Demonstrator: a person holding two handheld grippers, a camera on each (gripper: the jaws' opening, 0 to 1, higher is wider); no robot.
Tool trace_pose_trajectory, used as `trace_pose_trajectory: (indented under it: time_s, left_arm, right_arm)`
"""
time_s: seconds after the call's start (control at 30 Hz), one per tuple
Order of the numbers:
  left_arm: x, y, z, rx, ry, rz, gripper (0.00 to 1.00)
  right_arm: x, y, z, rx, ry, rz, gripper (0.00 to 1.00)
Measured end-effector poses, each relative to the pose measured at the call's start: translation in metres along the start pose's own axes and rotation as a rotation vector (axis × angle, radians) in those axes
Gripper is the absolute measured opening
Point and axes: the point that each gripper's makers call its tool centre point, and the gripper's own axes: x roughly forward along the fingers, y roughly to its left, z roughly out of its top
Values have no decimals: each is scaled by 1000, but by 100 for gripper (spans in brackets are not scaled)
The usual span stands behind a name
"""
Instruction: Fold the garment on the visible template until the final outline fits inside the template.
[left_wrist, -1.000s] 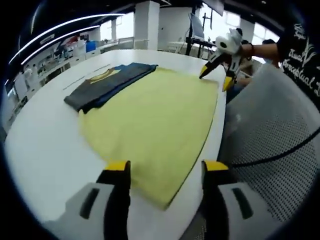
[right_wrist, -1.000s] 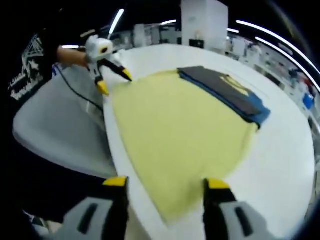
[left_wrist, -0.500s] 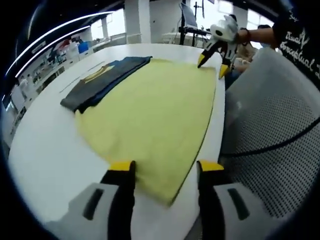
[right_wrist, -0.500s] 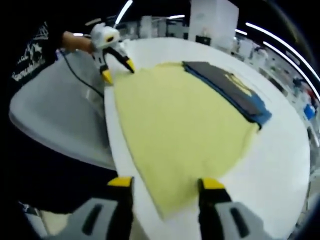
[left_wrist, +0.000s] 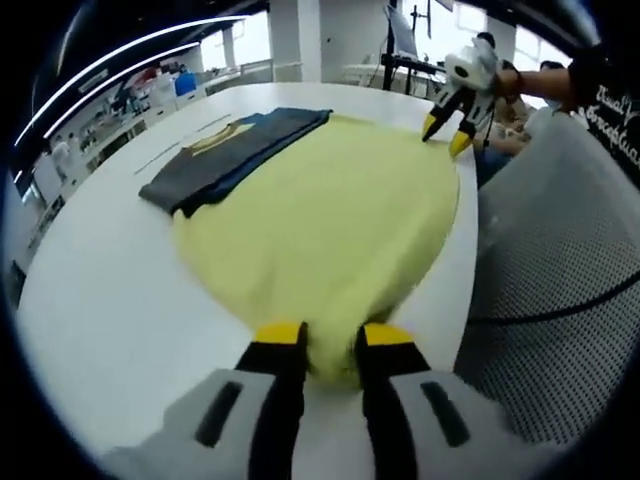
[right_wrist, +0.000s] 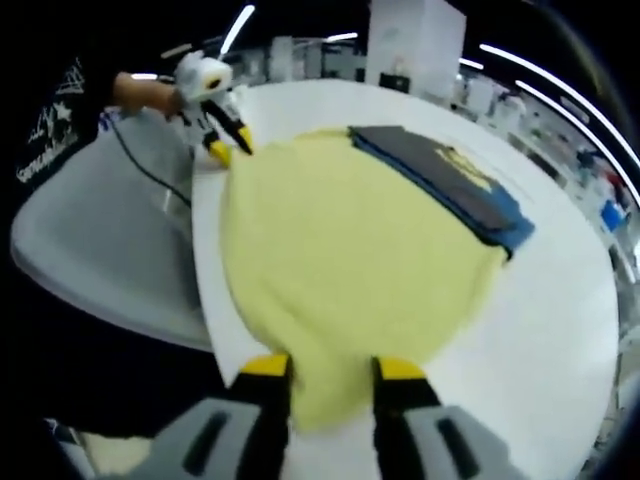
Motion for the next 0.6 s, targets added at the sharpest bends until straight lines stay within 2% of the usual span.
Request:
trace_pose_trajectory:
  time_s: [0.1, 0.23, 0.37, 0.6]
  left_arm:
    - [-1, 2, -5, 20, -2, -4, 14]
    - [-2, 6, -8, 2, -13, 11, 13]
    - [-1, 8, -7, -13, -12, 31, 8]
    - [-2, 6, -10, -7, 9, 34, 2]
  right_arm:
    - [1, -1, 1, 7, -7, -5, 25]
    - [1, -3, 2, 16, -13, -16, 20]
    - [2, -9, 3, 12, -10, -42, 6]
    - [2, -8, 4, 19, -7, -32, 2]
